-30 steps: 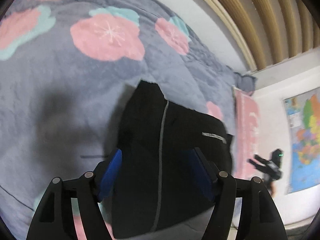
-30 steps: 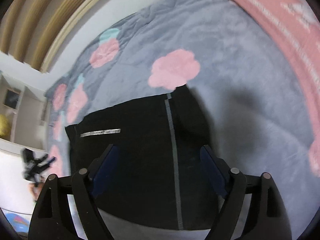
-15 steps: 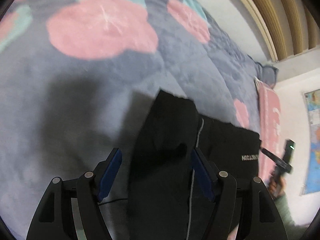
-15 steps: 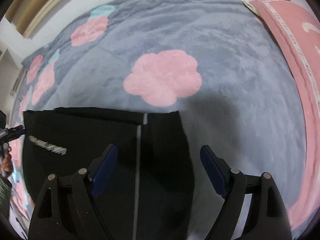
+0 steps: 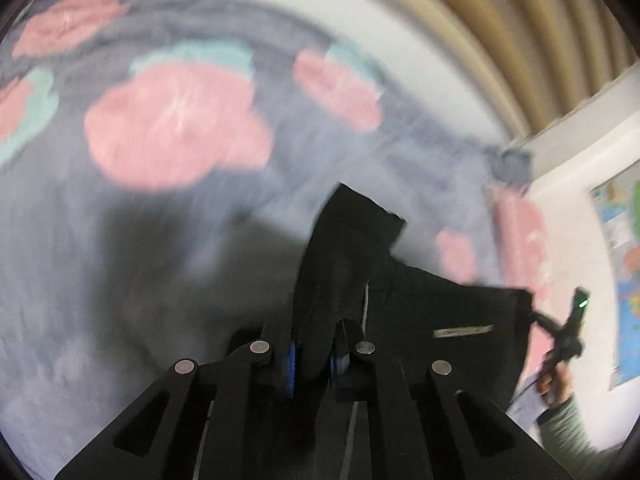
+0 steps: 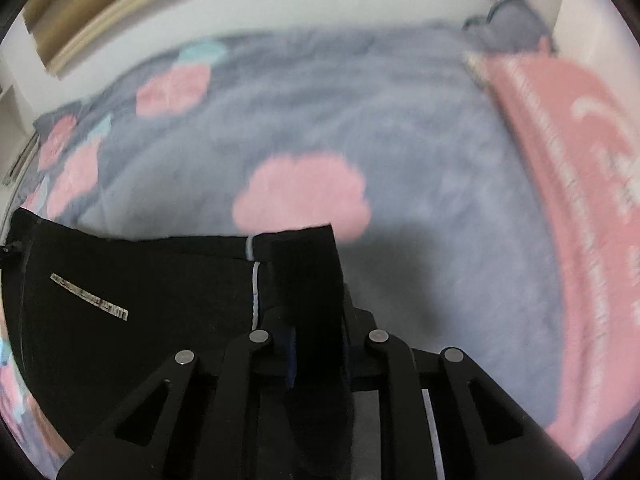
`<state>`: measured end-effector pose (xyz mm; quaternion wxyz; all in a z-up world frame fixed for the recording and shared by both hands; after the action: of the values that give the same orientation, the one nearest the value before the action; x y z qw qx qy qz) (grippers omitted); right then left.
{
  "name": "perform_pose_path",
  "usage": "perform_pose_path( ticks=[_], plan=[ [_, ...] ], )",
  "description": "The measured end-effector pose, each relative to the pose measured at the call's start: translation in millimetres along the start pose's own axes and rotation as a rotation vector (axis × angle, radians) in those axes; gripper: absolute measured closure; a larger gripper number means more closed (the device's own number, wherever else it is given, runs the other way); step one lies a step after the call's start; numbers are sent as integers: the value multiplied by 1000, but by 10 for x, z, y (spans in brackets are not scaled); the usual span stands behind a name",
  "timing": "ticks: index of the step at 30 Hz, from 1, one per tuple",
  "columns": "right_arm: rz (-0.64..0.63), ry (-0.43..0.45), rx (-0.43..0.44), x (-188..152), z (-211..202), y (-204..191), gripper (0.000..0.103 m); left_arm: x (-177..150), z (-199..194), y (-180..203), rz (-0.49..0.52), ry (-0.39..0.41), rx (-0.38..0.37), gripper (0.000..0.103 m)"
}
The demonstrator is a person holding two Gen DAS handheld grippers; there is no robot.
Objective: Fold large clothes
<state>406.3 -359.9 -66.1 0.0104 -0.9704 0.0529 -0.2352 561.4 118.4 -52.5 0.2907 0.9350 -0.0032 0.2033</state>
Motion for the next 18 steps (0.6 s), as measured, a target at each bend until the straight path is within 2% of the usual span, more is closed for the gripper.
perform_pose_path(
  ticks=[3,5,7,9,10,11,12,13,16,18],
  plan=[
    [-32,59,-73,295,-144,-89,86,206,-108,155,23,58,7,92],
    [-22,73,-119,439,-78,-90,86,286,17,136,20,55,48,92],
    [-18,20,-151,486,223,-70,86,272,281,5,-22,-3,87,92],
    [-15,-77,-104,383,564,-57,86,131,654,-179,-33,-85,175,92],
    [-29,-130,-82,290,758,-86,86,49,754,-246,-31,-117,199,91],
    [-37,-156,-72,231,854,-114,87,-67,959,-375,-55,-182,224,90],
    [-40,-192,-71,136,982,-133,86,-143,1084,-477,-81,-221,230,84],
    [-26,-223,-67,54,1078,-129,85,-236,1220,-609,-129,-252,215,75],
    [20,-257,-41,-81,1182,-87,80,-221,1212,-766,-216,-232,126,73],
    [40,-263,-32,-90,1157,-45,68,-198,1148,-812,-241,-244,86,71]
  ],
)
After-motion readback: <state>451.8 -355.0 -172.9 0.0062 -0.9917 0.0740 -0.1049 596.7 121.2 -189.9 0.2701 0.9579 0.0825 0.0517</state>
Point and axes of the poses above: each gripper's, at about its wrist camera, not at the fingertips, and z roughly the way its jaws point, y to its right, x to its top, the point moved 2 cm from there along z, roughly the way its jaws point, and after that the axes turned 1 degree about -z, right-handed, at the moved point
